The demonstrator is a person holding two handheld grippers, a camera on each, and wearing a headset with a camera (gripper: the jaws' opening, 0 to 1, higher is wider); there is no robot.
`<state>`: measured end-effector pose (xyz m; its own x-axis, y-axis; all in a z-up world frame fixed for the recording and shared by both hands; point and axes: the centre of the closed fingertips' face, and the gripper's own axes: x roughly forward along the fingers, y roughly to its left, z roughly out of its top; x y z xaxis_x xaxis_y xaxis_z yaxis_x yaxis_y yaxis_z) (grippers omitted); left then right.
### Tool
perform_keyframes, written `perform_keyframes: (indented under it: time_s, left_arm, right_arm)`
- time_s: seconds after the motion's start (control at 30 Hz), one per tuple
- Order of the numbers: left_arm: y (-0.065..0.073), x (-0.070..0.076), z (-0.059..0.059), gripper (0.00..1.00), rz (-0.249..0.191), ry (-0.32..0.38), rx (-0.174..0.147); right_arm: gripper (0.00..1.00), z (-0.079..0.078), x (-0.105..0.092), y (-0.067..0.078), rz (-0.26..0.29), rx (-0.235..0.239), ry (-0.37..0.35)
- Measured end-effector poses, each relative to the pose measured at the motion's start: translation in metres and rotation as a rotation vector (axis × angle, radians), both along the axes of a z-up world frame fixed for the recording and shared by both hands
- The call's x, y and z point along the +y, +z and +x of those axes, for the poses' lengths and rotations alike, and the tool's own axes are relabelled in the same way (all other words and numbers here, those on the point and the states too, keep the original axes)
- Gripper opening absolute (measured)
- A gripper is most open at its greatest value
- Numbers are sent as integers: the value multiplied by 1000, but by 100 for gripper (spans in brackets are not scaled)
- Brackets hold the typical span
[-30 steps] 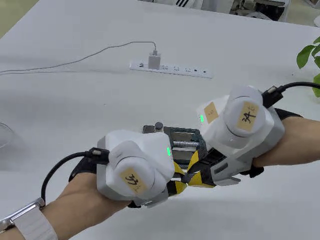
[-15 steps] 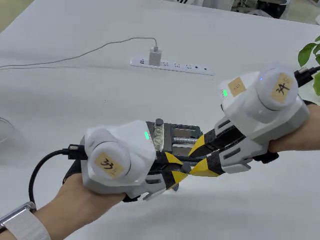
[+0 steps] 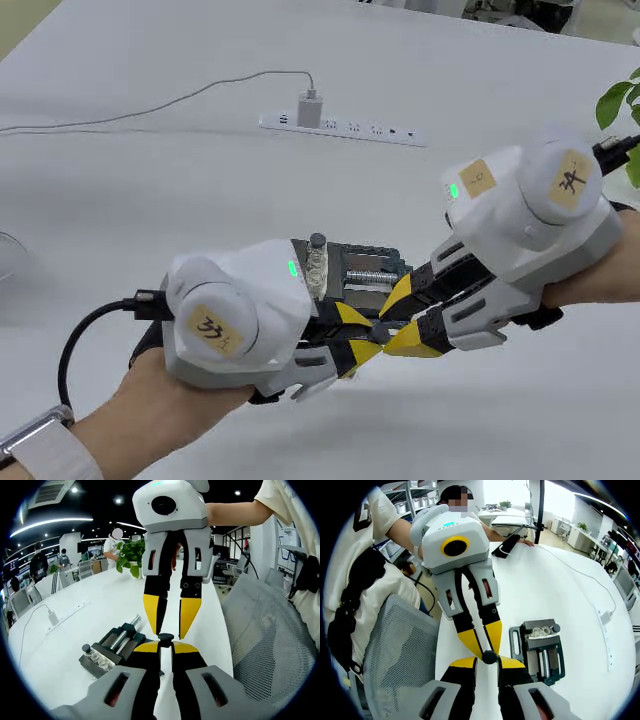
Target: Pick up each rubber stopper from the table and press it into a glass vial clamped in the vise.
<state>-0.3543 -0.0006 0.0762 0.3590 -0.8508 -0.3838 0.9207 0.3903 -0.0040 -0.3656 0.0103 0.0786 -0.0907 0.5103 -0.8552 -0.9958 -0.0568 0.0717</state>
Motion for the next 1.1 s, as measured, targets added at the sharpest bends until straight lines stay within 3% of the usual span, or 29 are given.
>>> perform_keyframes:
  time_s: [0.8,1.1]
  left_arm:
    - [2,-3,-2,4,-24,2,37]
    - [5,-2,-1,4,-28,-4,16]
  right_arm:
    - [8,0,-2,0,-22,-45,51]
    - [8,3,-1,4,-10,-25,28]
